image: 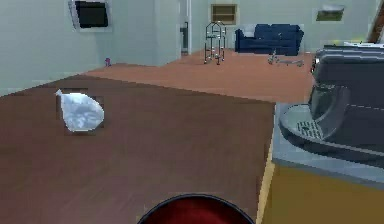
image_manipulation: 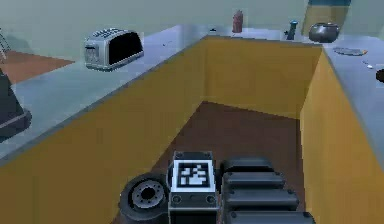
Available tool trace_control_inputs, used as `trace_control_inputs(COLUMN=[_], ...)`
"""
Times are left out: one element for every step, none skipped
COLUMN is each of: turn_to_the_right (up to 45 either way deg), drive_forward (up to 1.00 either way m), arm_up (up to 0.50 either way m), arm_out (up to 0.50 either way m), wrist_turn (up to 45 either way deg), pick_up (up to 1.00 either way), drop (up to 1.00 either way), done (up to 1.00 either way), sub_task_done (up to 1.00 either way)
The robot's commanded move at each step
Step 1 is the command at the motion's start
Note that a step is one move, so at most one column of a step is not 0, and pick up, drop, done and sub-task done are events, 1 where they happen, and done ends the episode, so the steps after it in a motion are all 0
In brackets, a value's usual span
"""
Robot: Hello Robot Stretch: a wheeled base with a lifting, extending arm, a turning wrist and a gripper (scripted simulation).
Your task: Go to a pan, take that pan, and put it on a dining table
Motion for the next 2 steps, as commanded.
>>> trace_control_inputs(turn_to_the_right=[-45.0, -6.0], drive_forward=[0.0, 0.0], arm_up=[0.0, 0.0], arm_out=[0.0, 0.0], wrist_turn=[0.0, 0.0], pick_up=[0.0, 0.0], drop=[0.0, 0.0], done=[0.0, 0.0], sub_task_done=[0.0, 0.0])
